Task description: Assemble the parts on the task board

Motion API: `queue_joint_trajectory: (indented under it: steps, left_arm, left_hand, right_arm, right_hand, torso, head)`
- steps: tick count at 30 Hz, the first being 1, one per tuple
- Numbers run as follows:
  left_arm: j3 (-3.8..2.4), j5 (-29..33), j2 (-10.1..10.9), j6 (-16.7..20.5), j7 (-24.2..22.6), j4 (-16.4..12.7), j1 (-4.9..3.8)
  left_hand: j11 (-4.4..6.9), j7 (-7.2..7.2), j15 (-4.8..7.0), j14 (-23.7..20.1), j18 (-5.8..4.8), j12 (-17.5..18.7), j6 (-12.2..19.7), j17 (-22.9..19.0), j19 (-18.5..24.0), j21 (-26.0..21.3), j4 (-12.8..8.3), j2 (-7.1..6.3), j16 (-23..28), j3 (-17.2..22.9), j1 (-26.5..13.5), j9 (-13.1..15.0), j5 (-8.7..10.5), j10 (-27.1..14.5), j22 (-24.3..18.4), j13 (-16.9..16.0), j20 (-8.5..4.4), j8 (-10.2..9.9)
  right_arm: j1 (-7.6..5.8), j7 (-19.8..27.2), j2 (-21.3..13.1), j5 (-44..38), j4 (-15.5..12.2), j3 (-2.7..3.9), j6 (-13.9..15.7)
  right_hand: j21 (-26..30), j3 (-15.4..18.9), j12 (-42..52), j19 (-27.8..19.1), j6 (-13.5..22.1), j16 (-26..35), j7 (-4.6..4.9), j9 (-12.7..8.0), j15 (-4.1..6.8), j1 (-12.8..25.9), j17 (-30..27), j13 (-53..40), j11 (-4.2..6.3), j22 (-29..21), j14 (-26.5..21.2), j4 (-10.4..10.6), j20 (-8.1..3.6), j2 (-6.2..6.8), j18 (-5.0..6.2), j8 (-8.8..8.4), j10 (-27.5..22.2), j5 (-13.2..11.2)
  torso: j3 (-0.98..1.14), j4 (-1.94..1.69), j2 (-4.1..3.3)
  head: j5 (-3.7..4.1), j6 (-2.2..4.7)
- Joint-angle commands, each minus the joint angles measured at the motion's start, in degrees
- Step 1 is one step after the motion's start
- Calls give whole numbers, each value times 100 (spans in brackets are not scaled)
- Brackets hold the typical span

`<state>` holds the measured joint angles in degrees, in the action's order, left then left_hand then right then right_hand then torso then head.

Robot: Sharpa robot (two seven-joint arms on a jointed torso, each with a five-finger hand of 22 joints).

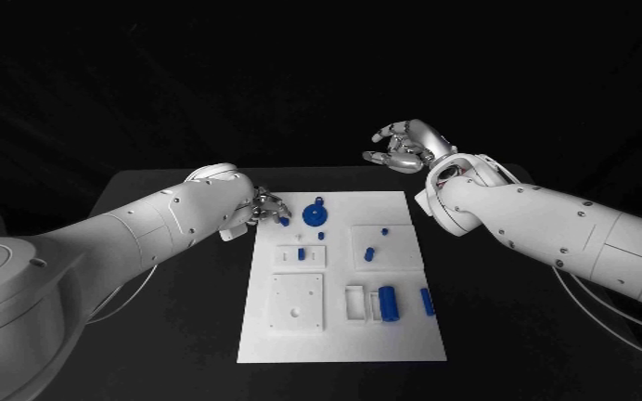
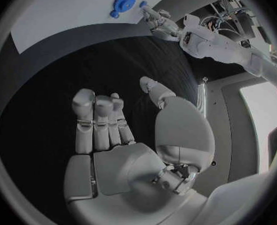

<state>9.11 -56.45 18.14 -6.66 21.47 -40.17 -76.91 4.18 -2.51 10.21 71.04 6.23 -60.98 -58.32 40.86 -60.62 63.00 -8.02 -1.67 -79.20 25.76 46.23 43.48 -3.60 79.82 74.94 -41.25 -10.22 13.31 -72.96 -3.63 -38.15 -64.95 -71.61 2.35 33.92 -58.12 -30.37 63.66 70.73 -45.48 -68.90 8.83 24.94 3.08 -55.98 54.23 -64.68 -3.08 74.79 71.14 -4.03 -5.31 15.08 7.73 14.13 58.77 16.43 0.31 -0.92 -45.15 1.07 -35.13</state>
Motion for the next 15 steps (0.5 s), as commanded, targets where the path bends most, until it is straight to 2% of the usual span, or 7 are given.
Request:
queue_joint_trajectory:
  steps: [1,4,8,13,15]
  left_arm:
    - [-4,130,-37,-15,-87,-8,0]
    - [-3,81,-60,12,-51,-4,0]
    - [2,-29,-115,31,-15,42,5]
    - [34,-36,-135,81,-12,70,32]
    - [73,-46,-143,89,-6,83,37]
  left_hand:
    - [-40,-29,-23,6,51,-26,3,15,51,36,-85,38,-2,-12,32,-9,-21,3,121,-9,-511,-29]
    - [-41,-30,-25,6,48,-30,-8,24,59,48,-143,-91,0,-58,31,-10,11,3,120,-8,-505,-23]
    - [-32,-20,-18,10,48,-31,-40,47,66,56,-35,-319,10,-160,-177,-8,82,-2,100,-2,-496,-6]
    - [-25,-13,-8,7,68,-30,-28,65,70,56,57,-438,20,-137,-244,-5,82,-12,87,-1,-506,-6]
    - [-24,-12,-8,2,75,-28,-22,71,74,54,104,-505,30,-116,-267,-3,82,-18,82,1,-508,-7]
  right_arm:
    - [0,38,-2,-17,-7,3,-28]
    - [0,37,2,-17,-3,3,-35]
    - [0,35,10,-17,3,3,-41]
    - [0,34,13,-17,6,3,-46]
    - [0,31,14,-17,5,3,-44]
  right_hand:
    - [22,8,38,11,48,38,78,9,25,-10,6,10,3,6,-3,40,-44,-47,727,30,-20,34]
    - [23,9,38,11,48,38,78,9,25,-11,6,10,3,6,-3,40,-44,-47,727,30,-20,34]
    - [23,10,39,11,48,38,78,9,25,-11,6,11,3,7,-3,41,-44,-47,727,30,-20,34]
    - [23,10,40,12,48,38,78,9,25,-12,6,13,3,7,-2,41,-44,-47,727,31,-20,33]
    - [23,11,41,12,48,38,78,9,25,-13,6,13,3,8,-2,42,-44,-48,727,31,-20,33]
  torso:
    - [-3,0,2]
    - [-4,-1,1]
    - [-5,4,-2]
    - [-3,7,-3]
    - [-3,6,-4]
  head:
    - [4,6]
    - [5,8]
    - [1,22]
    - [-3,33]
    - [0,30]
